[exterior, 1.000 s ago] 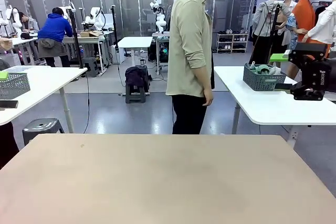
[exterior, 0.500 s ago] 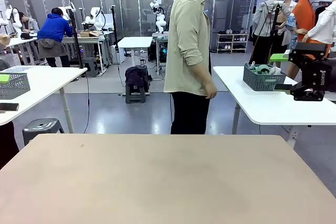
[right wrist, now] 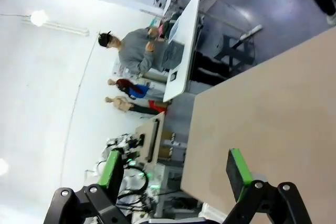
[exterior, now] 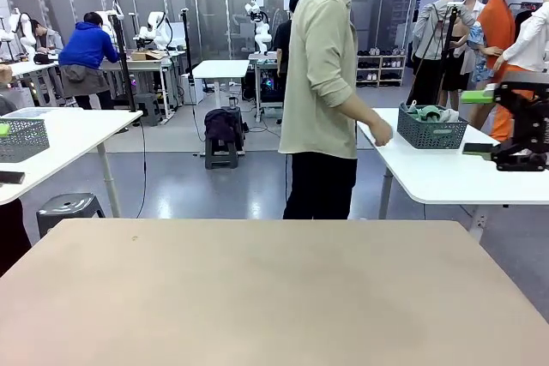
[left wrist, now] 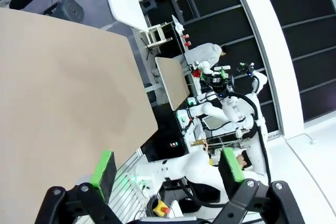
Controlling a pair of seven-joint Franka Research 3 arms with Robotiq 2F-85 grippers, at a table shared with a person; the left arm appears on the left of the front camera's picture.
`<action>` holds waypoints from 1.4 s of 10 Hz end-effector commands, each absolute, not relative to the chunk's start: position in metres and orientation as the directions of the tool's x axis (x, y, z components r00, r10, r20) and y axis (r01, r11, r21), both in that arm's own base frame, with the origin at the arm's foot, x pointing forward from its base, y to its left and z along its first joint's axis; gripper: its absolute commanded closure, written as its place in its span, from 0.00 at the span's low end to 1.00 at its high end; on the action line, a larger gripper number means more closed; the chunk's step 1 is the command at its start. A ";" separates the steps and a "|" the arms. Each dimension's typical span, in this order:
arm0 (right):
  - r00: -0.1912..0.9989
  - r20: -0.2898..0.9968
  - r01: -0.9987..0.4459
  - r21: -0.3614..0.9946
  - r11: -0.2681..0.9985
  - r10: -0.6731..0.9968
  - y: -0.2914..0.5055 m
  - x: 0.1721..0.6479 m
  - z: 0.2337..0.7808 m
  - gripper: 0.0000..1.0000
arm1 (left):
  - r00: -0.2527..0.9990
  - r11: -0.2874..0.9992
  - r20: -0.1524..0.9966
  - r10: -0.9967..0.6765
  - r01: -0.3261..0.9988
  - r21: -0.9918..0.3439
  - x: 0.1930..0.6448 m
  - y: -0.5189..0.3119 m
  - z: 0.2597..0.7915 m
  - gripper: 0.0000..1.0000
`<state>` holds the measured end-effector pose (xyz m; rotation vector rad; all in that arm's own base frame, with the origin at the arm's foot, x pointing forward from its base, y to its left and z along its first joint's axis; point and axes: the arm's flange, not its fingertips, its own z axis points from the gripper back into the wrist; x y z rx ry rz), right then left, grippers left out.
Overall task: Fold the towels and place them in the basket.
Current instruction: When a person lays out a Towel with hook on the table, fold it in half twice.
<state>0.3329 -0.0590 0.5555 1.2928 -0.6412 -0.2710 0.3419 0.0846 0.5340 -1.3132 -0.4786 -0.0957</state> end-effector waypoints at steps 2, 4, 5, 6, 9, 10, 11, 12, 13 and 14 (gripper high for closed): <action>0.866 0.141 -0.065 0.983 0.172 -0.480 -0.105 0.321 0.574 0.00 | 0.931 0.260 0.327 0.161 0.279 -0.924 0.359 0.138 0.557 0.00; 0.886 0.084 -0.007 0.986 0.169 -0.456 -0.131 0.301 0.583 0.00 | 0.938 0.259 0.301 0.170 0.252 -0.932 0.358 0.168 0.568 0.00; 0.883 0.086 0.000 0.983 0.183 -0.461 -0.145 0.292 0.588 0.00 | 0.939 0.258 0.293 0.182 0.242 -0.935 0.355 0.183 0.573 0.00; 0.884 0.072 0.010 0.985 0.173 -0.463 -0.158 0.284 0.590 0.00 | 0.935 0.250 0.289 0.207 0.235 -0.939 0.351 0.201 0.577 0.00; 0.926 0.012 0.025 0.995 0.094 -0.377 -0.189 0.271 0.590 0.00 | 0.940 0.159 0.270 0.208 0.239 -0.958 0.337 0.244 0.584 0.00; 0.946 -0.021 0.046 0.997 0.070 -0.324 -0.198 0.267 0.588 0.00 | 0.948 0.136 0.258 0.185 0.236 -0.962 0.332 0.253 0.586 0.00; 0.962 -0.061 0.079 0.995 0.057 -0.264 -0.206 0.264 0.589 0.00 | 0.957 0.117 0.242 0.162 0.225 -0.967 0.328 0.259 0.590 0.00; 0.963 -0.093 0.112 0.992 0.061 -0.253 -0.213 0.265 0.589 0.00 | 0.963 0.100 0.232 0.138 0.219 -0.971 0.324 0.264 0.591 0.00; 0.966 -0.110 0.130 0.989 0.068 -0.235 -0.216 0.271 0.589 0.00 | 0.968 0.092 0.218 0.127 0.207 -0.974 0.323 0.267 0.591 0.00; 0.969 -0.131 0.150 0.986 0.075 -0.210 -0.217 0.277 0.587 0.00 | 0.971 0.083 0.207 0.120 0.198 -0.977 0.322 0.269 0.589 0.00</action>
